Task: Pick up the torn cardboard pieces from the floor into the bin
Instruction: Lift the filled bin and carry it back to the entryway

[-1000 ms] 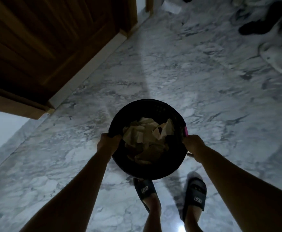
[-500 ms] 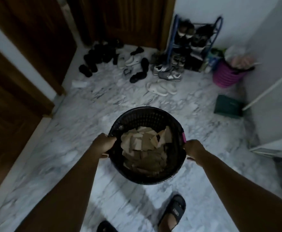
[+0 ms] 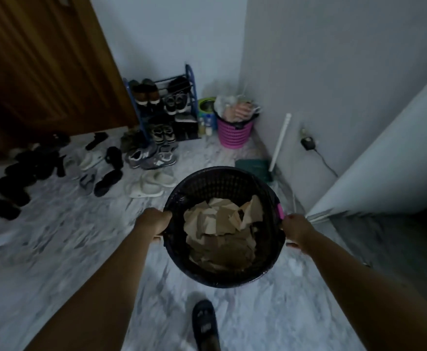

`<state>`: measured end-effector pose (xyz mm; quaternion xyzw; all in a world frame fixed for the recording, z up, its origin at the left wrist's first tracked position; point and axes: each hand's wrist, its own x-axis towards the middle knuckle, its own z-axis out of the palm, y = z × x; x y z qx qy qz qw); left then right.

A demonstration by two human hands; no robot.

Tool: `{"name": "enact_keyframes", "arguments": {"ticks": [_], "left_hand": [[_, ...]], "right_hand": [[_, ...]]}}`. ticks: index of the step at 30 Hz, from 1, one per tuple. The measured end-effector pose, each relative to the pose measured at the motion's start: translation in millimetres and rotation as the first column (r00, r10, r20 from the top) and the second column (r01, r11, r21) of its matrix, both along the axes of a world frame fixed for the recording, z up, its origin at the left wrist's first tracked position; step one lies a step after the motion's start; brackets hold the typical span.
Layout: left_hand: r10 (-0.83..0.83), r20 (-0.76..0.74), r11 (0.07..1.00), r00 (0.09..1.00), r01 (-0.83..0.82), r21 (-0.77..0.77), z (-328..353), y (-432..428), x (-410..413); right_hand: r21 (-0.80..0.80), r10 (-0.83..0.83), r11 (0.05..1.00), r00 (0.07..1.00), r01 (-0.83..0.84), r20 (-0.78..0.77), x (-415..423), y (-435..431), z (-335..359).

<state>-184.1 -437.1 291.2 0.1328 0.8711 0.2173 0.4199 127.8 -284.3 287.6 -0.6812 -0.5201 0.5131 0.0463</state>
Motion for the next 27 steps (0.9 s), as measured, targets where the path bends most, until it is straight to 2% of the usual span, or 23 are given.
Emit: {"name": "enact_keyframes", "arguments": {"ticks": [5, 8, 11, 16, 22, 27], "left_hand": [[-0.084, 0.036, 0.996, 0.996, 0.085, -0.02, -34.6, 129.4, 10.2], [-0.142, 0.063, 0.987, 0.988, 0.147, -0.071, -78.0, 217.0, 12.6], [-0.162, 0.102, 0.981, 0.982, 0.171, -0.09, -120.8, 284.4, 20.3], [-0.167, 0.143, 0.978, 0.975, 0.182, -0.099, -231.6, 395.0, 34.9], [-0.066, 0.214, 0.993, 0.975, 0.085, -0.083, -359.9, 476.8, 66.5], [0.001, 0.223, 0.998, 0.975, 0.013, -0.059, -426.3, 507.7, 82.9]], "right_hand": [[-0.052, -0.107, 0.993, 0.994, 0.108, 0.027, 24.1, 98.6, -34.6], [-0.106, -0.183, 0.977, 0.982, 0.186, 0.043, 33.5, 163.7, -74.7], [-0.152, -0.211, 0.964, 0.975, 0.219, 0.064, 42.5, 216.4, -121.0], [-0.241, -0.265, 0.928, 0.958, 0.284, 0.106, 59.7, 303.5, -232.8], [-0.258, -0.329, 0.908, 0.943, 0.329, 0.044, 75.5, 375.5, -368.1], [-0.217, -0.27, 0.938, 0.962, 0.272, 0.039, 86.5, 406.2, -424.5]]}}
